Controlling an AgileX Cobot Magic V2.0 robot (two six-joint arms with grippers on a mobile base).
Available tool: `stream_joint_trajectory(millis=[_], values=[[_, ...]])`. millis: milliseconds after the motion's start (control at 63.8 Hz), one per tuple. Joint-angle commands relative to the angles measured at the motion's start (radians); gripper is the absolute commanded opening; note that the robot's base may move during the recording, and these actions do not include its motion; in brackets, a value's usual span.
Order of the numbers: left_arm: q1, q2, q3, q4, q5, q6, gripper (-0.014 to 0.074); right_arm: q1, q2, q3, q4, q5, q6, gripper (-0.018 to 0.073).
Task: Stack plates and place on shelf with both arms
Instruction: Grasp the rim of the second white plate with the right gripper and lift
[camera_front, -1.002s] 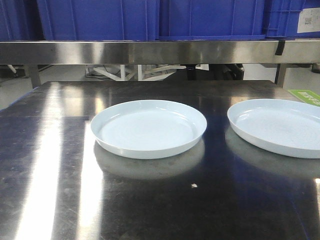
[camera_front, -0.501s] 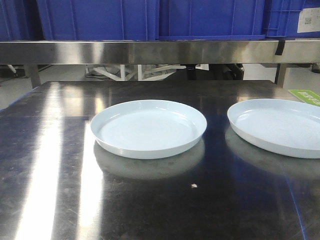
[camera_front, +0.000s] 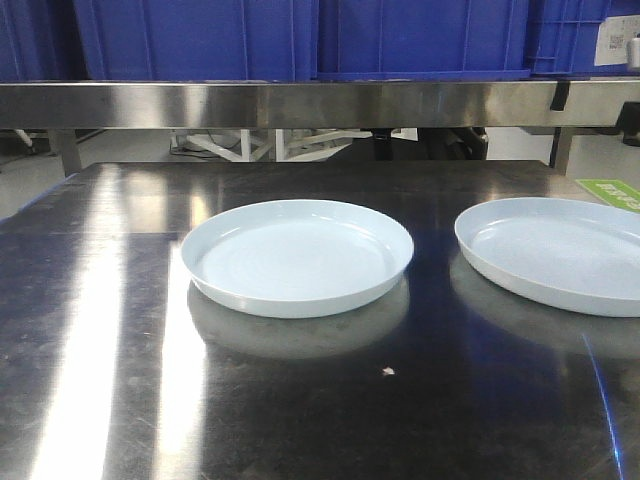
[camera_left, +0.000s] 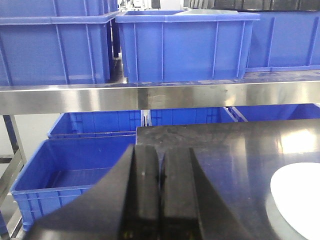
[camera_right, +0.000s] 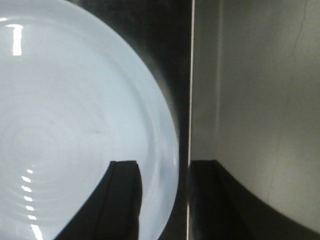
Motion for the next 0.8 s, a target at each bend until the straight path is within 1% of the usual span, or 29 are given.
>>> stream_joint_trajectory(millis=[0,204,783], values=[[0.001,0.007,-0.028,-0.001,-0.092,-0.003,0.008,-0.013,-0.031,-0.032,0.013,-0.023,-0.018,0.0362],[0.001,0.007,-0.028,-0.001,-0.092,-0.003,0.008,-0.029,-0.017,-0.032,0.024,-0.04,-0.02,0.0362],[0.001,0.007,-0.028,-0.001,-0.092,-0.003,0.008,-0.029,0.022,-0.032,0.075,-0.046,-0.02,0.0362]])
